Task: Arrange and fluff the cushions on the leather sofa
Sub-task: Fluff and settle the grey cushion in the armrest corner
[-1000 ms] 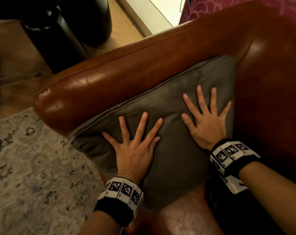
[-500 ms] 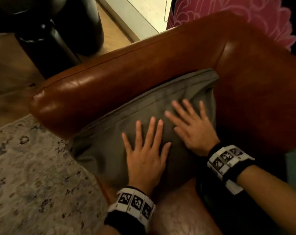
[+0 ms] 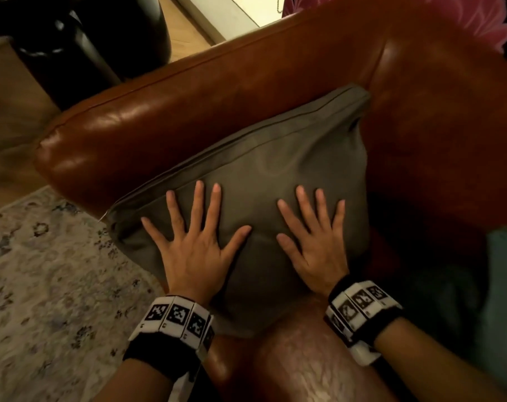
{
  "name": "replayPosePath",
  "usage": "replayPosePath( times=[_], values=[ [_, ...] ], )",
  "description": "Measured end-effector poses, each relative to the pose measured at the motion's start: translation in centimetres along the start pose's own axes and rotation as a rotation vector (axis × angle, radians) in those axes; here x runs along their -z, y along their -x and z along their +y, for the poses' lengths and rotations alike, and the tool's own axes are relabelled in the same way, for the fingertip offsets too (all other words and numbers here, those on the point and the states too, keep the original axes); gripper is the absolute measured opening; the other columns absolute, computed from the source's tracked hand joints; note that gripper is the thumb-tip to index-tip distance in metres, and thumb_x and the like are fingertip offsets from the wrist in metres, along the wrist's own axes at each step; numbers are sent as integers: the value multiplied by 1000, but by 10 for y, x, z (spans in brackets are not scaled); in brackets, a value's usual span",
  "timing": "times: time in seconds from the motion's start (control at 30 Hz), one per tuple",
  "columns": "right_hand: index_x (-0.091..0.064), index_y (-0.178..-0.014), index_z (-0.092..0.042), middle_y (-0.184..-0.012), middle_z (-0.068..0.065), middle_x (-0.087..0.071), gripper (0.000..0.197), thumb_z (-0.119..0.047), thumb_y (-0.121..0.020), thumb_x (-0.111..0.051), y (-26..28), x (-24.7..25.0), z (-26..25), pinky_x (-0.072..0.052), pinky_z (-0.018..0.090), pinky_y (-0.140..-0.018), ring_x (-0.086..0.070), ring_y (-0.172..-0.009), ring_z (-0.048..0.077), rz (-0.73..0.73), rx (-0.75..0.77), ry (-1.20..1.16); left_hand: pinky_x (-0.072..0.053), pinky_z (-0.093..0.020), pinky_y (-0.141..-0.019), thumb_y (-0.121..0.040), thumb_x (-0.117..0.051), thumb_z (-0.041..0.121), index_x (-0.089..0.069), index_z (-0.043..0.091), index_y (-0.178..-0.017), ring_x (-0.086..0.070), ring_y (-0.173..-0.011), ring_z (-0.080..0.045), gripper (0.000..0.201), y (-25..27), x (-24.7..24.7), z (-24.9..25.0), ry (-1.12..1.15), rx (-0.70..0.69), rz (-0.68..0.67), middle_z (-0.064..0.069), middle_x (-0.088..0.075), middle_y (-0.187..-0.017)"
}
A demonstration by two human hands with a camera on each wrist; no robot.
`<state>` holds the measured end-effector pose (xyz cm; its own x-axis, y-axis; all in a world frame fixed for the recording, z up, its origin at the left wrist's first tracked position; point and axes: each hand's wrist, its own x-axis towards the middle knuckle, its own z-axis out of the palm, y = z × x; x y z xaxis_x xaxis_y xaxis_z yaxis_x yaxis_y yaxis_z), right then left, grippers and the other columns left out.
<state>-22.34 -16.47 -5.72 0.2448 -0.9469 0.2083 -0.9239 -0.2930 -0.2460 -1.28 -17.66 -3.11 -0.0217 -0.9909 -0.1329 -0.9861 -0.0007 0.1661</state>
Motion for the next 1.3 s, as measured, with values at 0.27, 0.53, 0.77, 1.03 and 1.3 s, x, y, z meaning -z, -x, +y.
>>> replayPosePath(
  times=[0.27,0.53,0.77,1.03,1.3],
  values=[
    [-4,-155,-29,-165,-2,2,61,-50,-100,-17,-38,-20,10,14,38,-120,9,-151,10,301,-636,-376,9,-71,-108,-84,-6,81,13,41,-151,20,-147,-30,80,-9,5,6,42,1,64,13,13,-161],
    [-1,-158,-28,-167,-4,5,55,-41,-106,-13,-36,4,21,11,45,-120,7,-153,17,260,-1002,-550,10,-71,-109,-85,-3,81,15,41,-150,20,-147,-30,78,2,11,14,22,-15,29,12,12,-162],
    [4,-154,-33,-163,-17,6,63,-54,-95,-5,-19,3,-26,11,43,-119,8,-153,15,294,-848,-522,4,-60,-114,-95,-29,26,-22,20,-153,-10,-148,-30,59,43,1,64,3,-517,212,-5,-18,-160],
    [0,-156,-35,-167,-4,3,50,-39,-107,-11,2,-27,67,5,44,-120,4,-153,19,173,-1088,-603,3,-54,-117,-101,-31,45,-25,29,-152,-12,-147,-28,54,12,-30,47,-135,-526,225,6,-16,-157],
    [0,-156,-36,-166,-8,9,52,-41,-107,-15,-45,47,48,7,46,-118,8,-153,16,218,-667,-592,-2,-56,-118,-100,-30,50,-20,28,-154,-11,-149,-27,59,15,-20,57,-140,-489,119,3,-19,-161]
  ],
)
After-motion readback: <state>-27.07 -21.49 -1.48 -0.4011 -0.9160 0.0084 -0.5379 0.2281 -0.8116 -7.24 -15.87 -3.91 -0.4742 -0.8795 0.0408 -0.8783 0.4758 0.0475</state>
